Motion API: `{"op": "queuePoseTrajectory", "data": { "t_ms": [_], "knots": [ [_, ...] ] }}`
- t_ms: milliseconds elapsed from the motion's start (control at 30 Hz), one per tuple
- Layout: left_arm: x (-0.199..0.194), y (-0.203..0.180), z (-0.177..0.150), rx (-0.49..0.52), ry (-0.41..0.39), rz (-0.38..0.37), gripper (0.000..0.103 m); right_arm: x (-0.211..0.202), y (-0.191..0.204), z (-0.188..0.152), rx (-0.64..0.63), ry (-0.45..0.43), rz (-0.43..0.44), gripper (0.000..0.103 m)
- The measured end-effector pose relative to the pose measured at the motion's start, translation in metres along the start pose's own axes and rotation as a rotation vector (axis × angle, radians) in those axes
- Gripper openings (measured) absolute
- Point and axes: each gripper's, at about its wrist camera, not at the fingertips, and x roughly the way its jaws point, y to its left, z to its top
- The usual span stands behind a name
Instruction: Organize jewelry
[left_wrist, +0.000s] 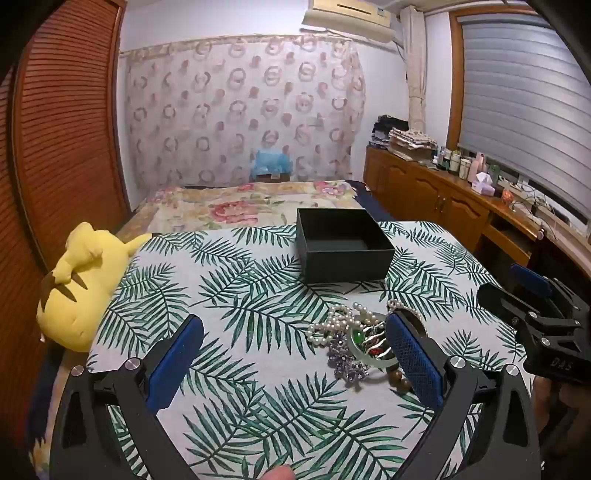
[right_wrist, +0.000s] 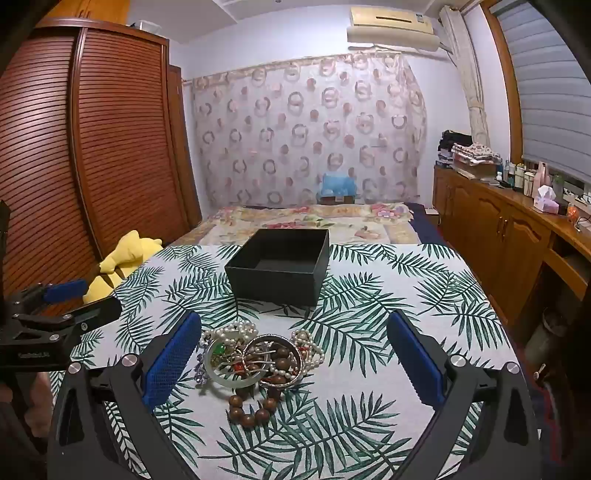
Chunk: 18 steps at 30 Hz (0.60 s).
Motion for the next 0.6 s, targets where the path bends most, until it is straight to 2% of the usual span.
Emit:
{"op": "queuePoseTrajectory", "data": {
  "t_ms": [600],
  "knots": [
    [-0.0001, 0.0009, 0.0019, -0.006, -0.014, -0.004, 0.095, -0.0007, -0.0006, 0.001, 0.004, -0.005, 0.003, 0.101]
  ]
}}
